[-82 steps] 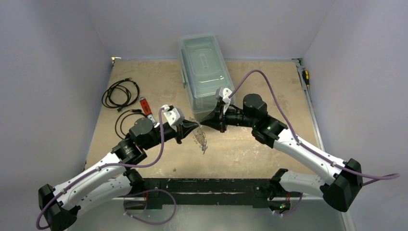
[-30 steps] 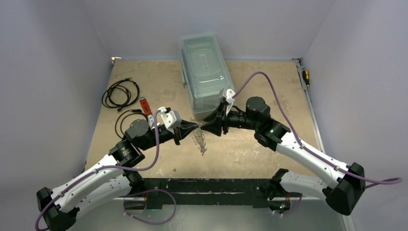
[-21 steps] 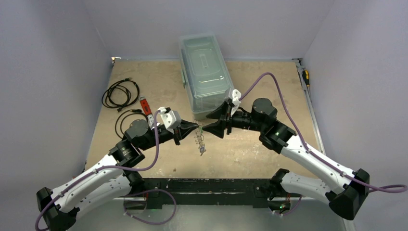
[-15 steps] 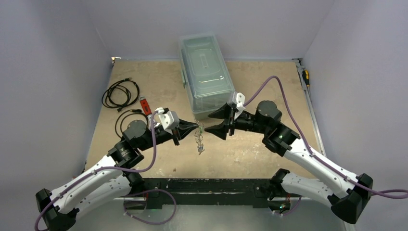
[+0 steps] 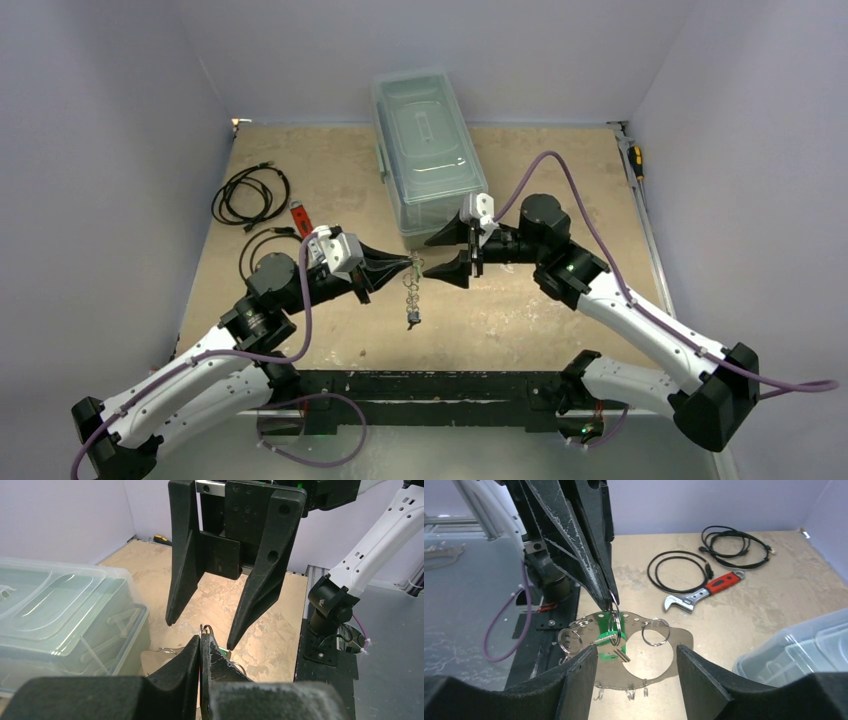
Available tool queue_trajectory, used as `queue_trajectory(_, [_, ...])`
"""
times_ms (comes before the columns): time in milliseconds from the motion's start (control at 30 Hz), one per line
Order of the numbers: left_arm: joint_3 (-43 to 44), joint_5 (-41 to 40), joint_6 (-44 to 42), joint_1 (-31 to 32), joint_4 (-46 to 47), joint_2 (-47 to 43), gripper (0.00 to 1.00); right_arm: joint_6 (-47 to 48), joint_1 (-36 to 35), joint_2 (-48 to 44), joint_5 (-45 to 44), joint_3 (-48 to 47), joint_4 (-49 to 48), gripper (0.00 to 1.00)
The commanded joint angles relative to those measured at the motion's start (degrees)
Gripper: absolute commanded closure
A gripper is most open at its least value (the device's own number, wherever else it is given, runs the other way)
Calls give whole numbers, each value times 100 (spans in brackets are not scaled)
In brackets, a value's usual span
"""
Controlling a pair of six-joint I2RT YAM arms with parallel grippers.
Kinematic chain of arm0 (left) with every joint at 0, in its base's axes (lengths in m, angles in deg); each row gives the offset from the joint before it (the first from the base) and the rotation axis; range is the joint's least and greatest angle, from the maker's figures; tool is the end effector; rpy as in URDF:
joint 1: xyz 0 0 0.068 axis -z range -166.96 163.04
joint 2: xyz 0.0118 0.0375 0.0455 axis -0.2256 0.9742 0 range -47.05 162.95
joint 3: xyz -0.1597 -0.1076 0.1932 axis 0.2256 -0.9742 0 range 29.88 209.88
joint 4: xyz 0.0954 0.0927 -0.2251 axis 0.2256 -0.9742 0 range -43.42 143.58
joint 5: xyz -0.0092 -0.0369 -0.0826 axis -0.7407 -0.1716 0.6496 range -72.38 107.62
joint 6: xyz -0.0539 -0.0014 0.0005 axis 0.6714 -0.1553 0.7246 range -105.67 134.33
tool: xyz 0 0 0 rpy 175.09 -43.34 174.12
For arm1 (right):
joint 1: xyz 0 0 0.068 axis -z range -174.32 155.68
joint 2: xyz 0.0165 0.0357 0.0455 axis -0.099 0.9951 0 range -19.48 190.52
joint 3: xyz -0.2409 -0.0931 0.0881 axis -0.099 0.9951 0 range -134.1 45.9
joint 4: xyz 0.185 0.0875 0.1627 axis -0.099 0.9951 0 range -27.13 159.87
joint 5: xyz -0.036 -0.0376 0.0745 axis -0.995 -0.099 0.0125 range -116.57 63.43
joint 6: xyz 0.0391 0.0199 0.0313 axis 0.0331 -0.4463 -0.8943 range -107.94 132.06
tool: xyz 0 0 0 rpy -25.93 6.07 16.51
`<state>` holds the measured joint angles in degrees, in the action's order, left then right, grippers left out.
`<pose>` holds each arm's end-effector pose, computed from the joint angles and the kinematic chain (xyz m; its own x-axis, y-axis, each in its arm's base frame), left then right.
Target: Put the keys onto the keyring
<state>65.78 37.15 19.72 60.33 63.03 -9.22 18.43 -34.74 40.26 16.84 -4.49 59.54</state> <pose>0.1032 -0.1293 0.3412 0.0021 -0.1330 -0.9911 0.9216 0.3849 -0.0497 0.1651 0.1727 0.3505 0.0306 -0.0799 -0.9963 -0.9941 0.1016 -0.0386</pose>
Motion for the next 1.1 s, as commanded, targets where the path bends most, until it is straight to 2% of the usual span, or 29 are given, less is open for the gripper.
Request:
queue_trajectory(0, [172,121,103,-1,478,-47,100,74,9,135,604,-387,-98,39])
queue_trajectory(300, [182,122,114,-8,496,-29,100,-209,13,155,887,-349,-534,50])
queue_trajectory(700, [179,135,130,-9,529,1,100,-520,6,384,694,-313,-928,58])
queue_trajectory(1067, [181,122,129,-9,539,39,100,-602,2,434,829,-331,-1063,72])
